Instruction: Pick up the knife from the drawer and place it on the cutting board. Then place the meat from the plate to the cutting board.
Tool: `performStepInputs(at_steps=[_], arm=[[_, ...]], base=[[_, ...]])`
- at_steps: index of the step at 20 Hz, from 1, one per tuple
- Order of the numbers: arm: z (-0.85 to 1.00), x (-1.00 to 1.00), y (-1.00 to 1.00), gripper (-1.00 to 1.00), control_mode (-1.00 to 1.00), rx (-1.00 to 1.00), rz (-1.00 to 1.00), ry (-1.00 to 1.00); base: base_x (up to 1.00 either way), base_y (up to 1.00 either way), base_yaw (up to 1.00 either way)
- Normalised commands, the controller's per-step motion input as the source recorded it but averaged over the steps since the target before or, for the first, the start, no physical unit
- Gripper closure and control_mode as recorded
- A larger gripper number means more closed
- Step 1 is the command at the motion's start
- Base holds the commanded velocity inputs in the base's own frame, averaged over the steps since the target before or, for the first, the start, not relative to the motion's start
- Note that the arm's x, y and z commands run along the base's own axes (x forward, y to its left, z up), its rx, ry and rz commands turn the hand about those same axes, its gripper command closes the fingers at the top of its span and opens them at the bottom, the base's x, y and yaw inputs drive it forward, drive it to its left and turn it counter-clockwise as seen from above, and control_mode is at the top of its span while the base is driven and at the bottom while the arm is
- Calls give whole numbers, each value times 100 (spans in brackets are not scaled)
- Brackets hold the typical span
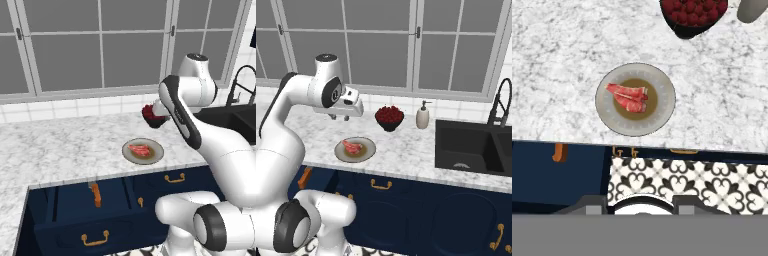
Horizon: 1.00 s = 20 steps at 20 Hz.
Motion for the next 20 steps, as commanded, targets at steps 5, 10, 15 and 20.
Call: performStepInputs(at_steps=[5,10,15,20], arm=[[-36,-2,-3,-100,-100,-8,4,0],[-40,0,-4,-100,-100,-1,5,7],[-5,0,2,-100,100,-8,2,3],[0,0,0,-100,100,0,0,0]], base=[[0,0,0],[0,0,0],[-1,0,2],[-13,0,22]])
